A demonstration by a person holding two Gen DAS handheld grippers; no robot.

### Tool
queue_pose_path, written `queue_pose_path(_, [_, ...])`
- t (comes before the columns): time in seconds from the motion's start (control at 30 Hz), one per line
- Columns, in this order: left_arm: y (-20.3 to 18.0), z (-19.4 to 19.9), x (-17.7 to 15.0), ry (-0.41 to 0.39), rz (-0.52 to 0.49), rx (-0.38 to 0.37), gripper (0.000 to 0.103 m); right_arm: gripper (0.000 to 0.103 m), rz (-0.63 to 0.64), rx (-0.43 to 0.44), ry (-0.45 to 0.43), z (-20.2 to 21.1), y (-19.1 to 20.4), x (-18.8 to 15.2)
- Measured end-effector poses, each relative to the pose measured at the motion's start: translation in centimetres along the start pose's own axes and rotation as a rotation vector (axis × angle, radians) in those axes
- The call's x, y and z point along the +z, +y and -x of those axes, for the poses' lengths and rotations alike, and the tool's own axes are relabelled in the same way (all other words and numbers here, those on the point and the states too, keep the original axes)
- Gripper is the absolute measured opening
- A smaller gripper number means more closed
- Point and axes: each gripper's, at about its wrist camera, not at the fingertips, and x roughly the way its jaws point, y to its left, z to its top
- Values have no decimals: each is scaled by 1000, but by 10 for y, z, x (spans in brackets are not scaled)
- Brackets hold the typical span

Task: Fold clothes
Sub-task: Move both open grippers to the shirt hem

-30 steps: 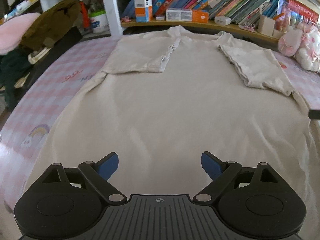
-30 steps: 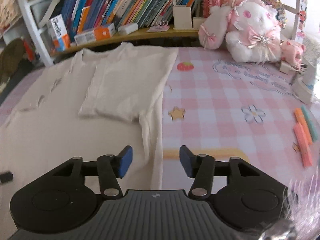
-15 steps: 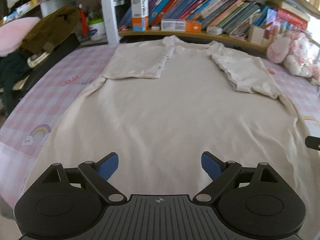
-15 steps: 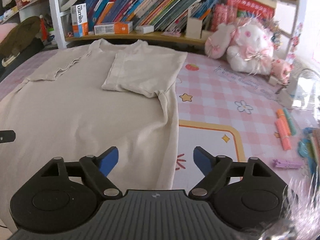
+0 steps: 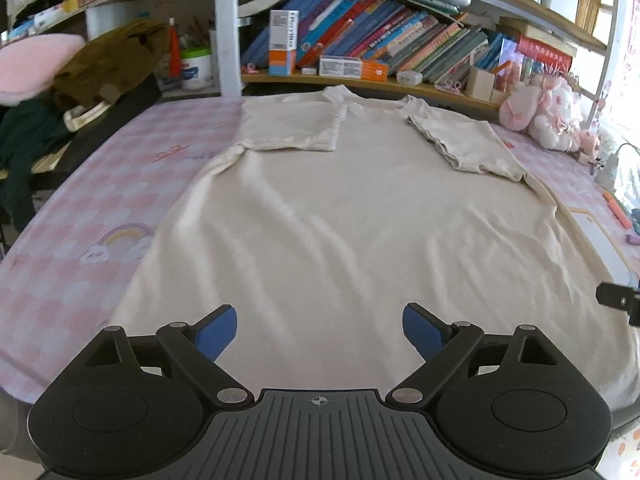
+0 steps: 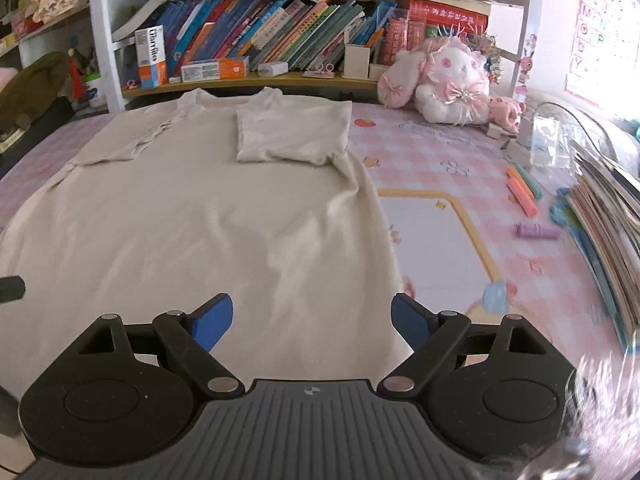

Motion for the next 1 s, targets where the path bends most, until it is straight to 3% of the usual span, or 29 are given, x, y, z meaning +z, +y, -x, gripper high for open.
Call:
queue_pose_path(0.37, [54, 30, -20, -14, 86, 17, 92, 86, -17, -35, 13, 37, 33, -33])
queue_pose_path(0.43, [60, 32, -22, -13, 102, 20, 92, 90, -16, -39, 18, 40, 35, -35])
queue_pose_path(1.0, [86, 41, -37, 6, 144, 9, 91, 93, -102, -49, 86, 40, 20, -46])
